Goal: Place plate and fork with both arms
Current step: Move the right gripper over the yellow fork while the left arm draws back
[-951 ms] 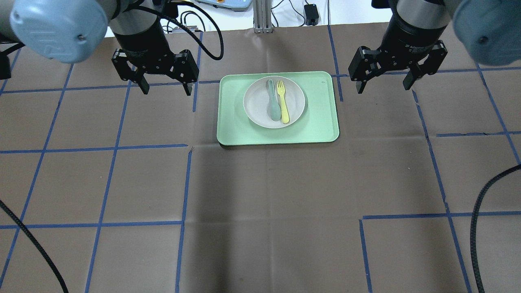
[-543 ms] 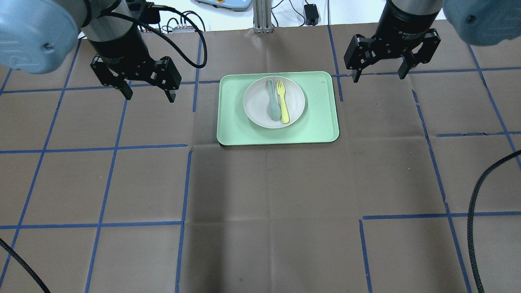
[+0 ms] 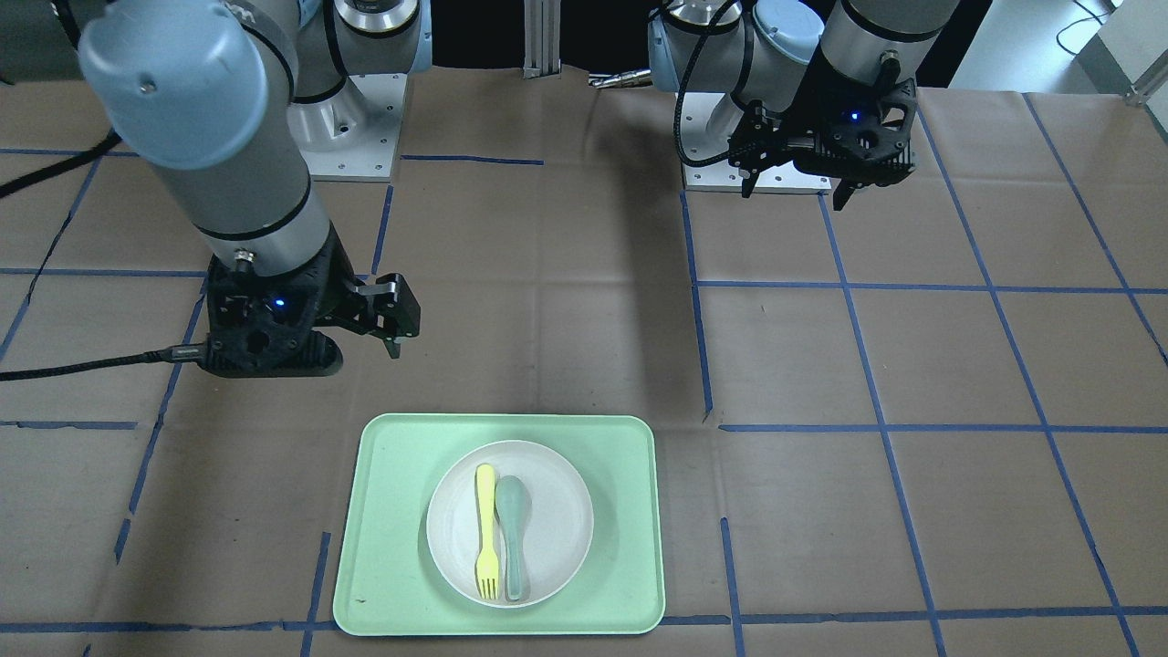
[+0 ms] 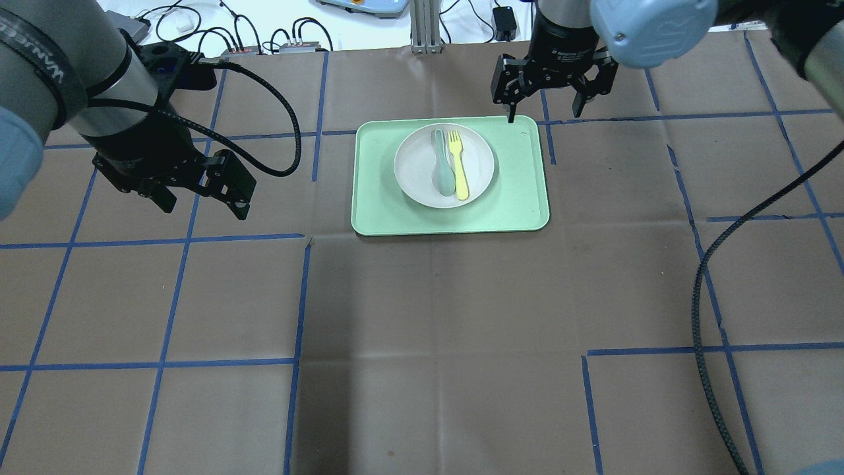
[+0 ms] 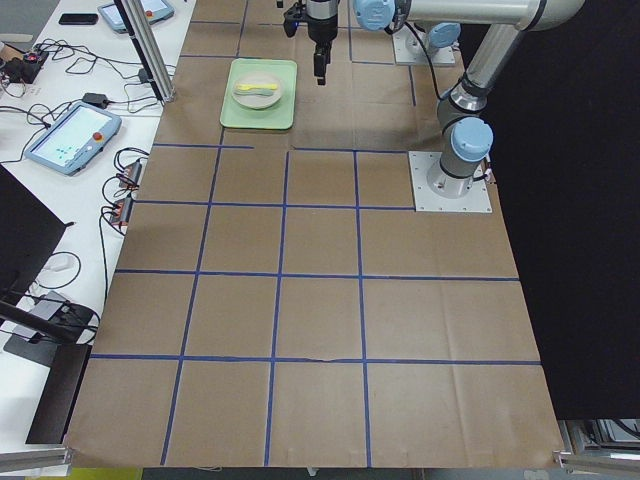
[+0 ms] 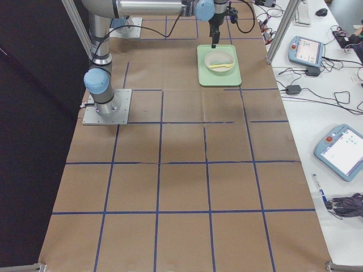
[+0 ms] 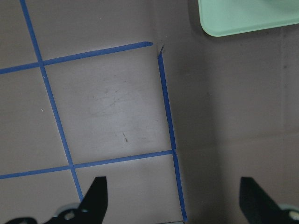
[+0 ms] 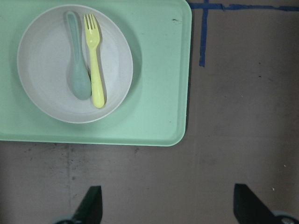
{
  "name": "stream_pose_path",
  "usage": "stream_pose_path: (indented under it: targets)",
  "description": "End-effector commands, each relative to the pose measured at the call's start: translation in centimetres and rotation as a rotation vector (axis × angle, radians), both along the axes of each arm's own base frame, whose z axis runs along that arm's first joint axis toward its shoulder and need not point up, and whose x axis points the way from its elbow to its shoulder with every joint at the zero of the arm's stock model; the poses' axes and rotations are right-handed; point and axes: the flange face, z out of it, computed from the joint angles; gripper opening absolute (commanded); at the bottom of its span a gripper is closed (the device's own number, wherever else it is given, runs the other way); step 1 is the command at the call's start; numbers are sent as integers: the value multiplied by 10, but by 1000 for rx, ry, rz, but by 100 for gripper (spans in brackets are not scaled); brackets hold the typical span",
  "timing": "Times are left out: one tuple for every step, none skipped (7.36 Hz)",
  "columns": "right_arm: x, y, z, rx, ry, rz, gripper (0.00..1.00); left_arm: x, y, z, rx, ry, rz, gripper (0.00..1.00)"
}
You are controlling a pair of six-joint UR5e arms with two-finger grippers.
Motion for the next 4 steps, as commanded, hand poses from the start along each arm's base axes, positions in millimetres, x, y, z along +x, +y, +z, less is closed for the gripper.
stream_pose_path:
  targets:
    - [35,-9,-30,-11,-11,-43,100,2,0,7,-23,-3,-2,100]
    - [54,-10,-40,-21,-16,-35,100,2,0,2,-15,-3,-4,100]
    - [71,-12,-54,-30,-18,-13,100,2,-2,3,-17,0,-4,100]
    - [73,-21,-73,-27,-16,-15,100,2,-2,-3,-5,2,2,100]
